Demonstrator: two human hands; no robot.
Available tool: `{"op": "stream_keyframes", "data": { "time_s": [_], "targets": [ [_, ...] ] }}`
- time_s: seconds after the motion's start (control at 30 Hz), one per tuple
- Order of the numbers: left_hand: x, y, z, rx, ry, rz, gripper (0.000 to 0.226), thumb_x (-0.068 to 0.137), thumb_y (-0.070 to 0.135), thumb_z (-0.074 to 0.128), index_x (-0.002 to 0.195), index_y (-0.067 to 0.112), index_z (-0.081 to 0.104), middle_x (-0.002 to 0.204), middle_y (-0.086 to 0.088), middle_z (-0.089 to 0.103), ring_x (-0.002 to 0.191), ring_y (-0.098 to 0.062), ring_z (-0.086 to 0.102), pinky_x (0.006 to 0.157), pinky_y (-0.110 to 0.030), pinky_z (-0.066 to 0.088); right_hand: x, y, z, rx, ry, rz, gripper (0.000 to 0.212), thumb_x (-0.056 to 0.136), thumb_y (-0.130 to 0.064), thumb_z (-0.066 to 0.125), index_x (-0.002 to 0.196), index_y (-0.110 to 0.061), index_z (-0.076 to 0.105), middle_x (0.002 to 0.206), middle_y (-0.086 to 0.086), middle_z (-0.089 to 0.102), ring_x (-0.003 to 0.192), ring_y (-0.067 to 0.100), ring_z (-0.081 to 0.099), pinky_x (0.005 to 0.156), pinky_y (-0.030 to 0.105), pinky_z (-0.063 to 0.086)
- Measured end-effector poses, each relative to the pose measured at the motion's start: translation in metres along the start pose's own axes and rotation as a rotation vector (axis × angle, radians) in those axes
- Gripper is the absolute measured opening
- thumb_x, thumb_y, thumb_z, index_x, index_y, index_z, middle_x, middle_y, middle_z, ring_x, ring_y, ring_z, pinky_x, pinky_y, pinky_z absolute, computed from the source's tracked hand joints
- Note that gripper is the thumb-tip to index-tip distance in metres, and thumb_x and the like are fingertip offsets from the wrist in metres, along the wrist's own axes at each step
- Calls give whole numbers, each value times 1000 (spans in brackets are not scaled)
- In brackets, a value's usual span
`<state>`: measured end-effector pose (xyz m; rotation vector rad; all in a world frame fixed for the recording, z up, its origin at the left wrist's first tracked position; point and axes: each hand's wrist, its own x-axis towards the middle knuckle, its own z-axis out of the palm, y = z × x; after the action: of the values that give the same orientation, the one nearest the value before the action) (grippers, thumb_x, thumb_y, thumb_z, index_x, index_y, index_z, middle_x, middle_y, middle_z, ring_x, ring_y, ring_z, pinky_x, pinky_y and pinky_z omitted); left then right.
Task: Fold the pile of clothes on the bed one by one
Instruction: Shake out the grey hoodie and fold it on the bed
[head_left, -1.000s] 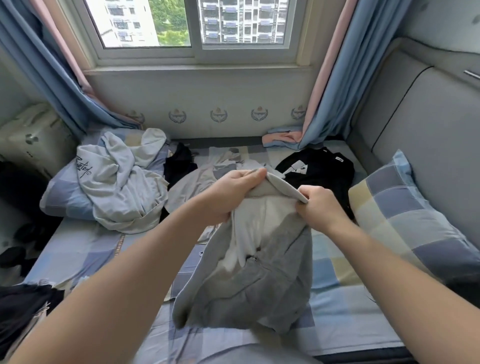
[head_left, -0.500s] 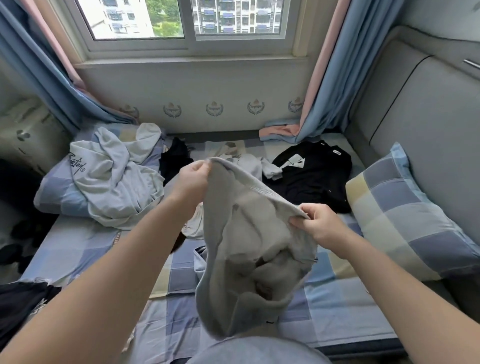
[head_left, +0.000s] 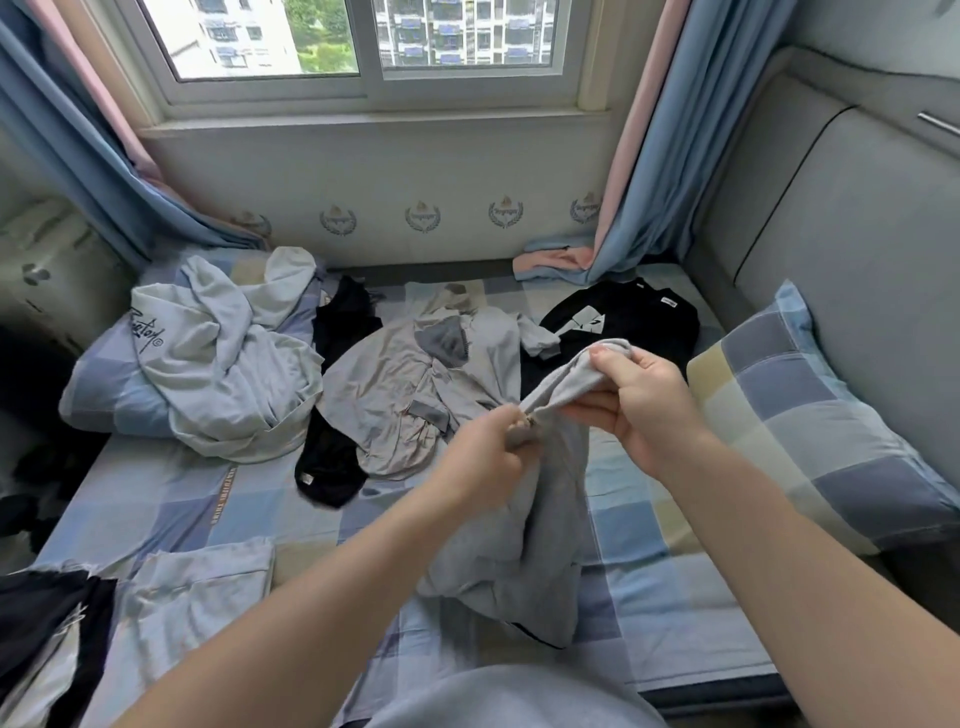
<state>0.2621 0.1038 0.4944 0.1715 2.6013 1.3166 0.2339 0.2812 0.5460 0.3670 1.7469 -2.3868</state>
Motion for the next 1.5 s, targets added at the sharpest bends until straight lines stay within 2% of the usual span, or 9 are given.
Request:
{"op": "stream_keyframes", "data": {
  "time_s": [0.13,0.3,0.43,0.53,0.7,0.8,1.03,1.23,1.5],
  "targets": [
    [7,-13,-22,-53,9,-15,40,98,23,61,59,28,54,54,11,43,53,-13,38,57,-31,32,8,0,-9,101,119,-27,12,102,-15,57,93,-9,63,76,12,74,72,26,75,60,35,60],
    [12,4,-41,-211,108,69,30,100,14,58,75,-2,58,64,-6,46,58,-17,40,57,-32,32,9,15,-19,53,7,-76,16,103,-15,54,116,-21,62,113,3,76,108,23,71,88,43,59],
    [9,28,-53,-274,124,204,32,100,14,59,72,1,58,60,-5,43,54,-18,36,48,-29,27,-2,33,-17,-333,-281,-147,63,81,-37,75,139,-39,48,138,-10,61,130,5,54,106,32,46],
    [6,48,-64,-262,122,322,31,100,20,60,75,1,61,62,-13,47,58,-14,41,52,-29,34,-7,56,-3,-482,-465,-101,66,72,-38,82,132,-43,53,125,-19,66,120,-2,59,93,20,51],
    [13,47,-88,-138,214,362,34,101,28,58,81,0,59,66,-2,48,62,-8,42,60,-27,35,-4,69,3,-587,-407,-112,8,97,-12,65,101,-12,72,103,12,75,98,21,71,94,54,54],
    [15,31,-99,-89,248,268,33,101,35,57,86,5,63,67,7,51,63,-6,45,64,-28,38,-7,53,-1,-606,-363,-197,17,101,-12,59,92,-4,71,85,3,73,81,11,66,77,37,55],
    [-1,0,-103,63,-321,-153,23,72,37,87,90,26,77,92,10,77,83,-4,73,77,-27,60,-2,17,-6,-453,-202,-292,34,101,-31,60,101,2,69,95,25,70,84,22,65,76,41,55],
    [-6,0,-109,-376,16,57,17,94,20,65,100,6,70,88,-3,67,84,-18,62,78,-31,49,7,4,-14,-479,-169,-303,25,101,-34,58,89,-26,79,88,-3,77,79,8,71,65,18,56],
    [-4,57,-137,-122,251,365,34,89,32,61,81,1,51,62,9,38,55,-11,33,48,-24,29,12,8,4,-819,-96,-415,20,96,-27,67,114,-24,61,104,-4,64,92,9,61,82,28,50]
  ]
}}
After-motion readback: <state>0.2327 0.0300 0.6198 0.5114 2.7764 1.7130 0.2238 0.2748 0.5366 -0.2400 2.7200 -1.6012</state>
